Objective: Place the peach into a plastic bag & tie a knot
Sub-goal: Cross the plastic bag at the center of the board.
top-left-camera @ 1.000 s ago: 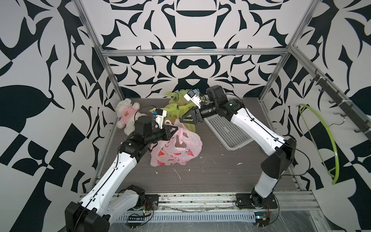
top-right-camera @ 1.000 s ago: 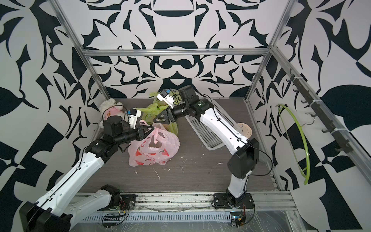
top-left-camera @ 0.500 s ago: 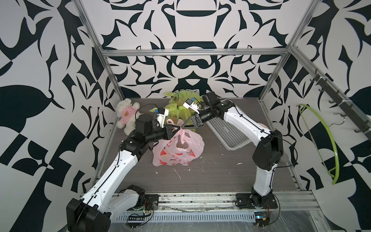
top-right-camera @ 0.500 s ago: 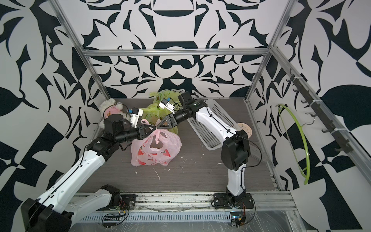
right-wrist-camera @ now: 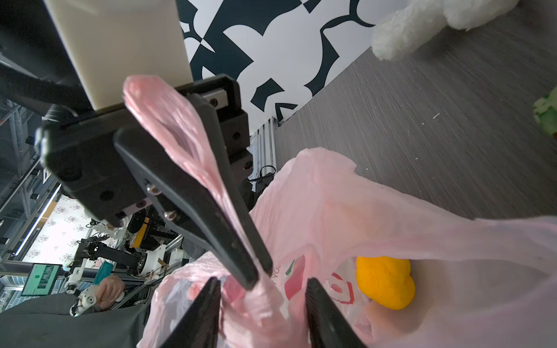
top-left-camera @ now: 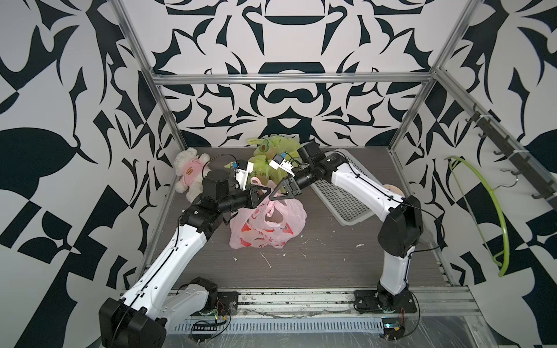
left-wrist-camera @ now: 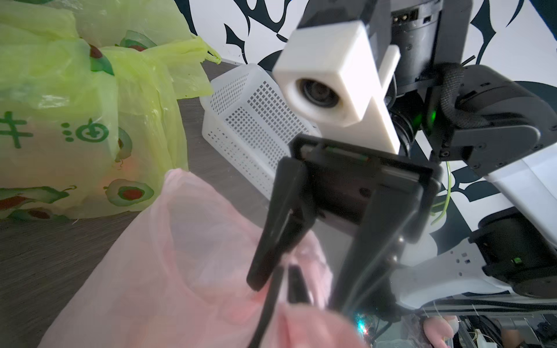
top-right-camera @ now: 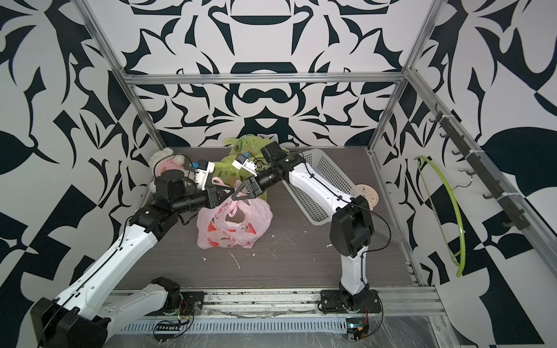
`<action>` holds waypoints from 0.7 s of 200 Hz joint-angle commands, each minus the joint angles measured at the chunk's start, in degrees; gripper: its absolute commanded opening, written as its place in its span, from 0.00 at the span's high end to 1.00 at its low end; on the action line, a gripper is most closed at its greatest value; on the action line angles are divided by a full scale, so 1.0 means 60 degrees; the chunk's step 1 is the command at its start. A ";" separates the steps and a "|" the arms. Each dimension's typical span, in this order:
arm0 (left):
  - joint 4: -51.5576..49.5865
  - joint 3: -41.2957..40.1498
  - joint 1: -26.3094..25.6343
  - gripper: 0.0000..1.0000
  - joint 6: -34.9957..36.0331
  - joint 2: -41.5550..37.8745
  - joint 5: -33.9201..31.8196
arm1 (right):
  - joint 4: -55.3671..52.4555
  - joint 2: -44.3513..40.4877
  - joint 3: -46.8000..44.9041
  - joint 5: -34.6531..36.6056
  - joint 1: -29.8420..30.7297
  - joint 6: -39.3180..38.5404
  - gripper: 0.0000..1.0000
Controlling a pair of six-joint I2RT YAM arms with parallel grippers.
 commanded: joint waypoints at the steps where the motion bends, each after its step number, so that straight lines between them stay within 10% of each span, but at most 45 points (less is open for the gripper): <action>1: 0.0053 0.0323 -0.0021 1.00 0.0129 -0.0088 0.0044 | -0.0282 -0.0091 -0.0009 0.0116 0.0181 -0.0226 0.61; 69: -0.0106 0.0358 -0.0018 1.00 0.0128 -0.0178 -0.0057 | -0.0426 -0.0349 -0.0127 0.0695 0.0385 -0.0278 0.84; 107: -0.0923 0.0258 -0.0007 0.42 0.0434 -0.0570 -0.0096 | 0.0023 -0.1043 -0.0559 0.0546 0.0177 -0.0051 0.93; 140: -0.1174 -0.0133 -0.0015 0.30 0.0542 -0.0936 0.0092 | 0.0547 -0.1498 -0.0736 0.0338 -0.0137 0.0345 0.96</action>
